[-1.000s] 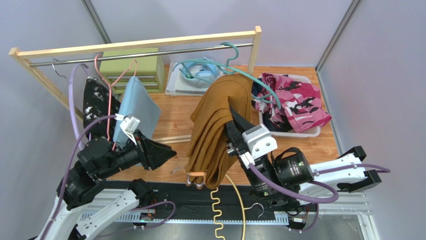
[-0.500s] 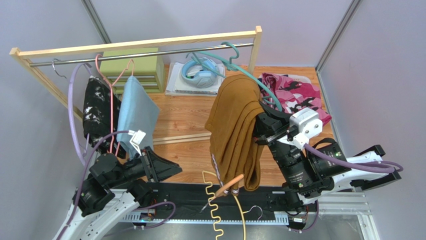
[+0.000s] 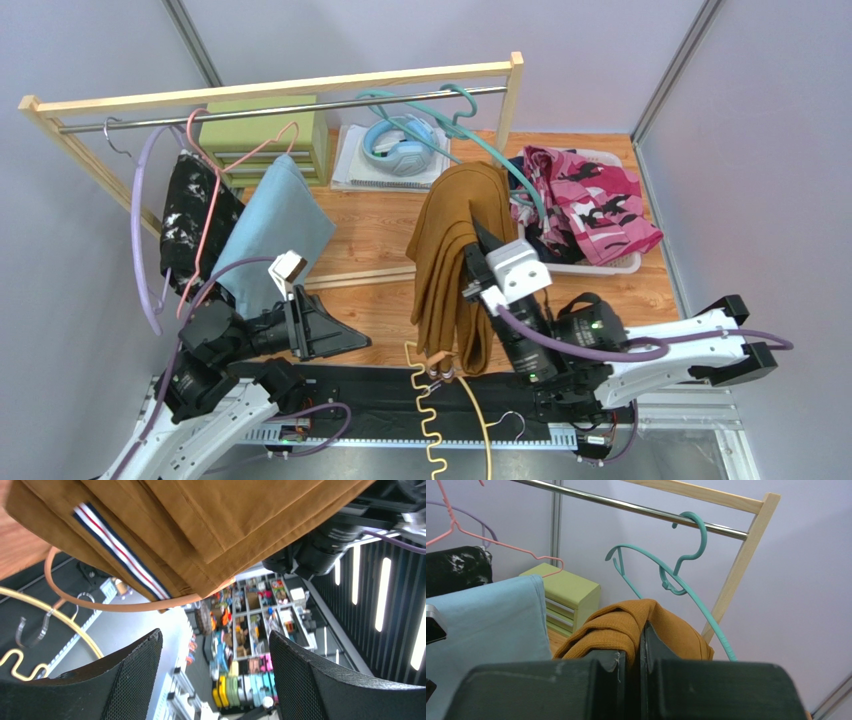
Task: Remove the trousers from the hanger
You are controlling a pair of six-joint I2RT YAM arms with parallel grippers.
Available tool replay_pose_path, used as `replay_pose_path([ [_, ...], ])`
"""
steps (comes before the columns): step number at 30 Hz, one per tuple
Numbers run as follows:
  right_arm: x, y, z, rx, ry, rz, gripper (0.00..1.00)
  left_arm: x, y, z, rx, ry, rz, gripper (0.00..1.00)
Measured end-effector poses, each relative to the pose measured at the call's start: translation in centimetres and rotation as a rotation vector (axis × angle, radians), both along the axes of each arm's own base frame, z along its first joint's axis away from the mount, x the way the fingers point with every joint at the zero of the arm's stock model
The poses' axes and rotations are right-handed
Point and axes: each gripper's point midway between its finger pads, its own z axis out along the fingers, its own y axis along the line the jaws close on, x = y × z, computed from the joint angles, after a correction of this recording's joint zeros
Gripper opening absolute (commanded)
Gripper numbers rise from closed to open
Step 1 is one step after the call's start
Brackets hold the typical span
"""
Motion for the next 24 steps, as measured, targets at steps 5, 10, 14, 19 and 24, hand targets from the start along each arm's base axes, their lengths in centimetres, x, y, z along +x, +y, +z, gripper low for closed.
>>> replay_pose_path([
  [5,1.5,2.4,-1.9,-0.063,-0.008,-0.08,0.0,0.4,-1.8,-3.1,0.074,0.069,-0.088,0.91],
  [10,2.8,4.0,-1.5,-0.096,-0.017,-0.138,0.0,0.1,-3.1,-7.2,0.127,0.121,-0.161,0.99],
  [14,3.0,3.6,0.7,-0.045,-0.018,-0.145,0.0,0.4,-3.4,-8.1,0.12,0.107,-0.162,0.99],
  [19,3.0,2.6,3.0,0.037,-0.006,-0.139,0.0,1.1,-3.7,-7.6,0.104,0.05,-0.137,0.99],
  [24,3.1,2.5,3.3,0.073,0.021,-0.131,0.0,2.3,-4.2,-7.6,0.078,0.051,-0.095,0.99],
])
